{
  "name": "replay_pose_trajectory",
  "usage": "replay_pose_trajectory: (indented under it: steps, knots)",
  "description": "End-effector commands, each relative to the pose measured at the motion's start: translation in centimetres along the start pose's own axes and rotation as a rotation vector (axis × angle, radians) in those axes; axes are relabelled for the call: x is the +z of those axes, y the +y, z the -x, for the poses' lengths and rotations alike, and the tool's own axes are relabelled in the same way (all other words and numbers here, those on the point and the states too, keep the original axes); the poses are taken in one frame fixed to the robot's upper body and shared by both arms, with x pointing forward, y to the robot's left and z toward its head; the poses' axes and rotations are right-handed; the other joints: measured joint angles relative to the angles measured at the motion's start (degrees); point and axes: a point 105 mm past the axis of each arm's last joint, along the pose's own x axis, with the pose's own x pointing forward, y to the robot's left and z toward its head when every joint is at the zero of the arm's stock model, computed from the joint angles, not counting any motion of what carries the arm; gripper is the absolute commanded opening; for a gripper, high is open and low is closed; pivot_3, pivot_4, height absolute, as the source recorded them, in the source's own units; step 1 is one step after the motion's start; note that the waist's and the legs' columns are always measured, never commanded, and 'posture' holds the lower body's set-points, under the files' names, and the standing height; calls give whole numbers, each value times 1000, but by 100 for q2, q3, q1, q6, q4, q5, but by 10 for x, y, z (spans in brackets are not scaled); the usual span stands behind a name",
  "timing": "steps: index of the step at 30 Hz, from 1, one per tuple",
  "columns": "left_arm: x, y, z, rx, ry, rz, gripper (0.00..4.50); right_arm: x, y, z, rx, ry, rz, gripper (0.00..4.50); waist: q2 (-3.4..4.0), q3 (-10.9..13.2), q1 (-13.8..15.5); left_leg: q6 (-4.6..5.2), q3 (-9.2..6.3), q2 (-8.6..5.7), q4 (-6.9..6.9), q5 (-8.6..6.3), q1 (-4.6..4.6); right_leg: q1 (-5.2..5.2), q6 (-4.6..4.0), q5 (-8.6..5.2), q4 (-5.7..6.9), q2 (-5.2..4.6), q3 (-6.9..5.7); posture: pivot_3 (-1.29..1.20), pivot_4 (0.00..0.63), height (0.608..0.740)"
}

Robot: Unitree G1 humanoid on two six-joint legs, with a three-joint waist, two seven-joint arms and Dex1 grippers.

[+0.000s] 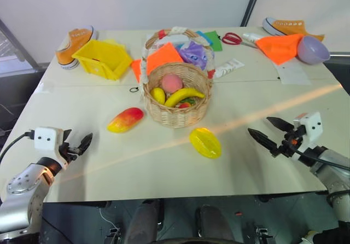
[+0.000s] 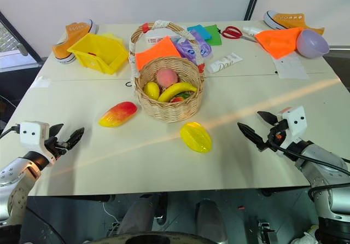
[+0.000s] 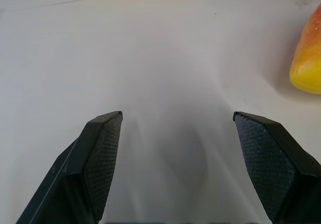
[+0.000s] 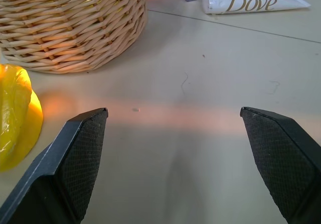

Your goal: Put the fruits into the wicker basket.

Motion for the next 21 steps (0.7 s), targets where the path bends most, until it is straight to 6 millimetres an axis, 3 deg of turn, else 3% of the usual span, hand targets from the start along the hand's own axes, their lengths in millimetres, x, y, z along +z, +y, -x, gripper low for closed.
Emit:
replay_pose_trajectory:
  steps: [1,8,12,13,15,21]
  knots:
    - [10,6,1,17,-29,-42,3776,10,0,0,3,-32,35,4416,0,0,0,0,0,0,2,0,0,0,0,0,6,0,0,0,150,740]
    - [17,5,-1,17,-57,-38,3776,13,-2,-1,4,-37,42,4416,0,0,-3,-1,0,2,48,-2,0,-1,-18,-6,49,-1,4,0,150,740]
    - [33,5,-3,8,-109,-36,3776,23,2,-5,28,-52,59,4416,0,0,-5,-1,0,2,58,-2,-1,-1,-28,1,48,-1,7,0,150,740]
    - [43,4,-4,-1,-148,-27,4031,29,5,-6,47,-63,69,4470,0,0,-1,-1,0,2,58,-2,-1,-2,-29,2,48,-1,7,0,150,740]
    - [58,-1,-6,-41,-184,-47,4475,43,14,-7,100,-92,87,4500,0,0,1,-1,0,2,58,-2,-2,-4,-29,4,50,-1,7,0,150,740]
    - [83,-39,-26,-277,-135,-127,4475,70,74,-6,368,-88,175,4500,1,1,2,0,0,4,56,-2,-4,-5,-28,5,46,0,7,0,150,740]
